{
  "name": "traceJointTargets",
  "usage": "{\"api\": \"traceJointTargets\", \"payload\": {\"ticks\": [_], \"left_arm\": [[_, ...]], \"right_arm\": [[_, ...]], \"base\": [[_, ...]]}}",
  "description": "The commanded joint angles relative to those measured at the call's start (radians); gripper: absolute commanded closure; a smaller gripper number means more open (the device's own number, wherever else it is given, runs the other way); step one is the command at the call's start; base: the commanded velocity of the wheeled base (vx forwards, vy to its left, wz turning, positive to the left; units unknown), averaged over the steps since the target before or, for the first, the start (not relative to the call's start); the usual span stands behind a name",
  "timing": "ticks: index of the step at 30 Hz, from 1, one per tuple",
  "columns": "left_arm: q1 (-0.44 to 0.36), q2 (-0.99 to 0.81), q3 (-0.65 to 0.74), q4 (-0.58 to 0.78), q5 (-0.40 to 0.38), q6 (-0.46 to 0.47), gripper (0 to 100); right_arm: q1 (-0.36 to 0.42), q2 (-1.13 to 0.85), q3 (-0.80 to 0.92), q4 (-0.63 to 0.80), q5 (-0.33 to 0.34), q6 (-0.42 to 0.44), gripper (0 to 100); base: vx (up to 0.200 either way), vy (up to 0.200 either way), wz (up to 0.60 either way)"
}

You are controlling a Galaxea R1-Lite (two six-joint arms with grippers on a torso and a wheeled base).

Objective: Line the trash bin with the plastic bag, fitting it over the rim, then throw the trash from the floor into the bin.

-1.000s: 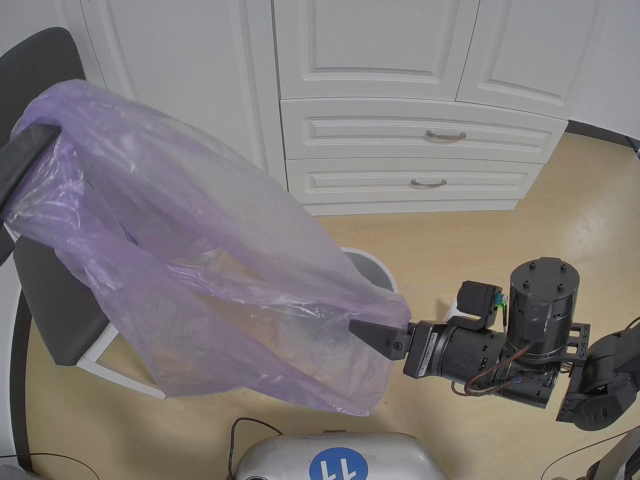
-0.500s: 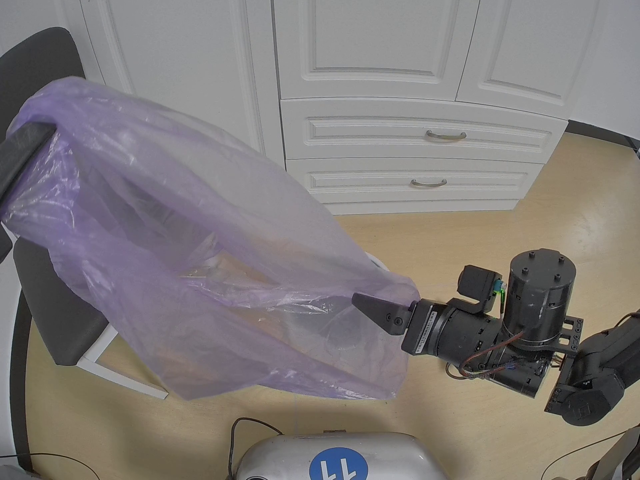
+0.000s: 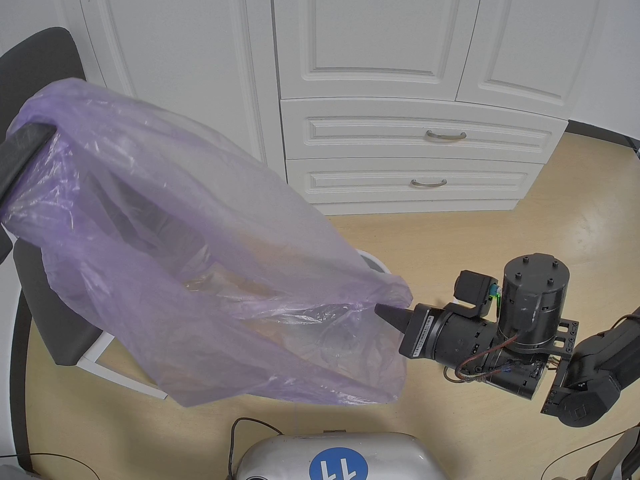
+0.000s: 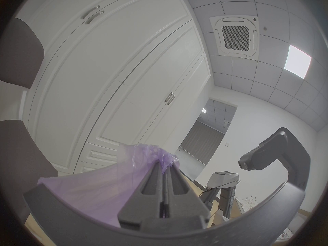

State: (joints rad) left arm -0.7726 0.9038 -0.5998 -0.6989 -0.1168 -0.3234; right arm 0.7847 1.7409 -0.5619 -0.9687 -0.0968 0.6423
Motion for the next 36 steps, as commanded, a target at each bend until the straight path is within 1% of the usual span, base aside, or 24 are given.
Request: {"api": "traceJointTargets", "payload": {"ticks": [1, 4, 10, 14, 19, 24, 28, 29, 31, 34, 36], "left_arm": [[-0.001, 0.001, 0.0, -0.001, 0.0, 0.0, 100], [-0.001, 0.004, 0.002, -0.001, 0.0, -0.002, 100], [-0.001, 0.052, 0.008, 0.035, -0.006, -0.048, 100], [-0.001, 0.095, 0.003, 0.105, -0.004, -0.048, 100], [-0.001, 0.15, -0.003, 0.197, -0.003, -0.046, 100], [0.002, 0.21, -0.003, 0.271, 0.0, -0.042, 100], [0.013, 0.299, -0.003, 0.309, 0.011, -0.028, 100], [0.015, 0.302, -0.002, 0.309, 0.011, -0.026, 100], [0.041, 0.368, 0.005, 0.308, 0.036, 0.015, 100], [0.056, 0.425, 0.008, 0.302, 0.103, 0.056, 100], [0.058, 0.466, 0.005, 0.299, 0.195, 0.087, 100]], "right_arm": [[0.001, -0.009, -0.001, -0.002, 0.0, 0.017, 100], [-0.013, -0.026, -0.001, -0.002, -0.003, 0.016, 100], [-0.096, -0.158, -0.004, 0.013, 0.002, -0.009, 100], [-0.157, -0.242, -0.006, 0.018, 0.035, -0.046, 100], [-0.222, -0.331, -0.018, 0.064, 0.072, -0.059, 100], [-0.231, -0.382, -0.03, 0.096, 0.077, -0.064, 100], [-0.231, -0.397, -0.021, 0.096, 0.074, -0.118, 100], [-0.231, -0.397, -0.019, 0.094, 0.074, -0.119, 100], [-0.22, -0.405, -0.012, 0.096, 0.066, -0.147, 100], [-0.213, -0.412, 0.004, 0.096, 0.065, -0.174, 100], [-0.18, -0.426, 0.02, 0.099, 0.063, -0.202, 100]], "base": [[0.0, 0.0, 0.0], [0.0, 0.0, 0.0], [0.0, 0.0, 0.0], [0.0, 0.0, 0.0], [0.0, 0.0, 0.0], [0.0, 0.0, 0.0], [0.0, 0.0, 0.0], [0.0, 0.0, 0.0], [0.0, 0.0, 0.0], [0.0, 0.0, 0.0], [0.0, 0.0, 0.0]]}}
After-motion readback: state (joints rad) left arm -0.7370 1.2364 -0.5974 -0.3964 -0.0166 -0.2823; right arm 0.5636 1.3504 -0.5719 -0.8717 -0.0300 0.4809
